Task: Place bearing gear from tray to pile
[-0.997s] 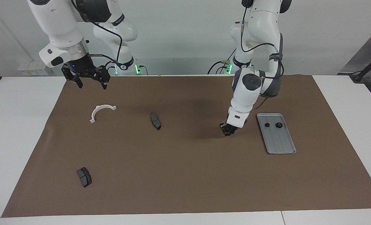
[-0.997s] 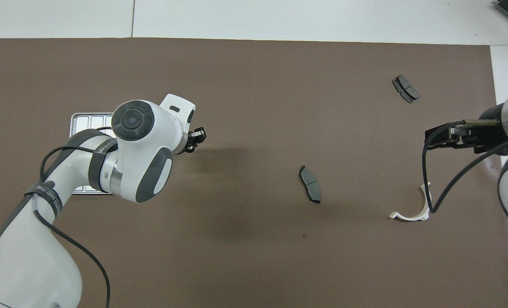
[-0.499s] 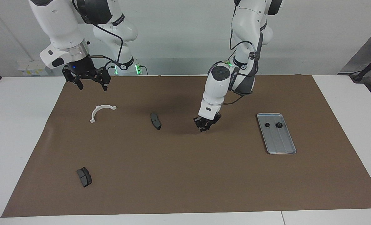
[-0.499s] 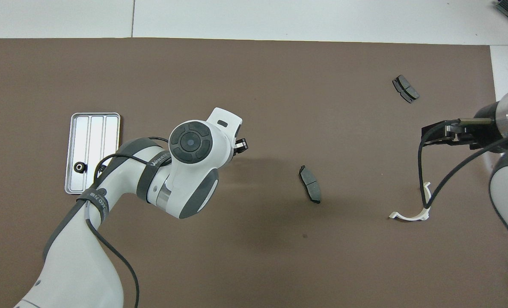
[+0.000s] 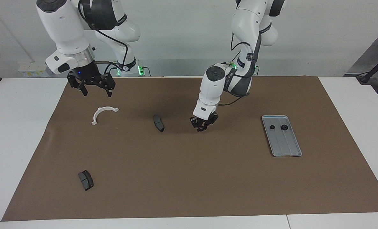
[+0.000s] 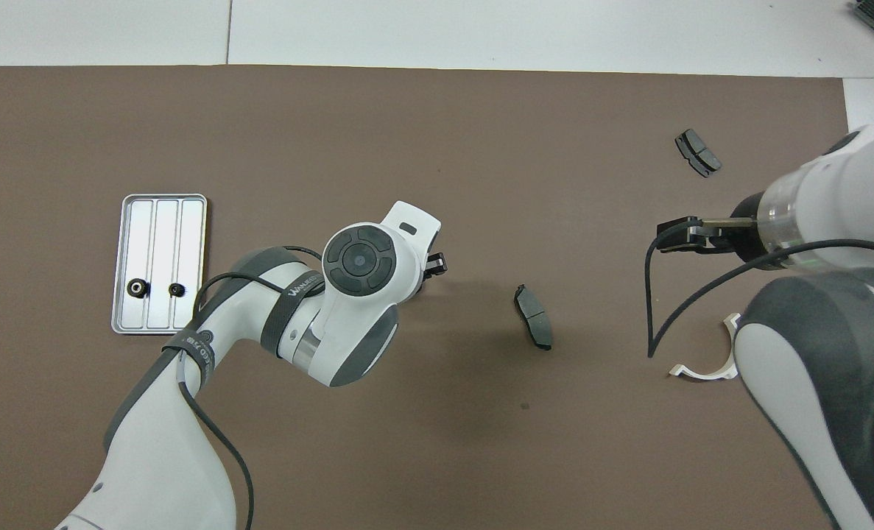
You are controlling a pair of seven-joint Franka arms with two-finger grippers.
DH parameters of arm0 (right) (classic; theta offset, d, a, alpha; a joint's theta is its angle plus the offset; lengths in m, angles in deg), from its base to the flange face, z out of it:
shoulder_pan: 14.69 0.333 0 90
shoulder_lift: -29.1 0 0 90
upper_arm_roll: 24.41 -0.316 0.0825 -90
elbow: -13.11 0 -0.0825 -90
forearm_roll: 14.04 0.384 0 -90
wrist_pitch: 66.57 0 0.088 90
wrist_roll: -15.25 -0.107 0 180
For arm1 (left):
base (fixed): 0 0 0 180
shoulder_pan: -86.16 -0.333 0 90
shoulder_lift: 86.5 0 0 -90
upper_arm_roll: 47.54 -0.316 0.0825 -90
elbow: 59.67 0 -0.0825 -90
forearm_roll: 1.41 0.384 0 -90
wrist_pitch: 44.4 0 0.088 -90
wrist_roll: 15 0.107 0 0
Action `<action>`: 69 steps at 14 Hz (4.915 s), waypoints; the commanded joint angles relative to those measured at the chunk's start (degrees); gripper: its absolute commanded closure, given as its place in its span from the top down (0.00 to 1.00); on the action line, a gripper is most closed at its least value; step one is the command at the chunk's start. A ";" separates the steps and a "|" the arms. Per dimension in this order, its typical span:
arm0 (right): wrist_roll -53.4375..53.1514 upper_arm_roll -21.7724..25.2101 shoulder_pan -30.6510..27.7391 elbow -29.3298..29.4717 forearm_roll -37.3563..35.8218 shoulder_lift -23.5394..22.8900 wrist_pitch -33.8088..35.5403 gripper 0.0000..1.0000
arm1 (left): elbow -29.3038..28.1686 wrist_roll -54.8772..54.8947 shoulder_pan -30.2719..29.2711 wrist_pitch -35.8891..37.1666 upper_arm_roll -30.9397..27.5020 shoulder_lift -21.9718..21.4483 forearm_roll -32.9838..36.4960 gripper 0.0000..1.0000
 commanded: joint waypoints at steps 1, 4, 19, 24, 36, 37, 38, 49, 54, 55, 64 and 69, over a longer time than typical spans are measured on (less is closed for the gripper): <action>-3.89 -0.17 2.35 -0.81 0.28 -2.73 -4.67 1.00 | 0.27 0.60 -0.13 0.27 -0.87 0.15 -0.79 1.00; -7.93 -0.17 6.65 -0.55 0.11 -7.03 -9.50 1.00 | 0.53 0.95 -4.07 0.97 -1.14 -0.20 -0.52 1.00; -31.40 -0.17 24.95 10.77 -9.63 -32.25 -23.05 1.00 | -9.56 46.11 -31.50 12.43 -1.31 -12.06 -0.35 0.91; -33.43 -0.17 26.70 11.06 -9.74 -35.34 -26.74 1.00 | -20.30 48.06 -34.42 -1.39 -1.22 -15.67 -0.35 0.90; -35.19 -0.26 29.25 9.03 -9.03 -35.26 -26.22 0.76 | -23.02 46.74 -33.98 -5.44 -1.22 -14.88 -0.35 0.69; -35.37 -0.17 29.25 9.03 -9.03 -35.26 -26.22 0.69 | -23.03 46.74 -34.15 -5.96 -1.22 -14.79 -0.35 0.69; -36.15 -0.17 29.25 9.12 -9.03 -35.17 -26.22 0.58 | -23.20 46.74 -34.24 -6.75 -1.22 -14.36 -0.35 0.69; -35.55 0.53 25.67 9.48 -10.00 -32.72 -24.90 0.00 | -23.90 46.83 -35.65 -9.39 -1.22 -12.60 -0.35 0.53; -23.53 0.36 14.69 5.09 -9.82 -26.75 -24.90 0.00 | -23.90 46.74 -35.65 -9.39 -1.22 -12.60 -0.35 0.35; -21.76 0.36 12.58 3.77 -9.82 -26.04 -24.99 0.00 | -23.90 46.74 -35.65 -9.48 -1.22 -12.60 -0.35 0.32; 0.65 0.18 -4.57 -6.16 -8.94 -23.48 -27.01 0.00 | -21.72 46.92 -35.29 -9.13 -1.22 -11.80 -0.35 0.04; 7.35 0.09 -8.45 -7.66 -8.68 -23.66 -28.76 0.09 | -12.06 43.16 -34.51 0.78 -0.96 -11.19 -0.35 0.02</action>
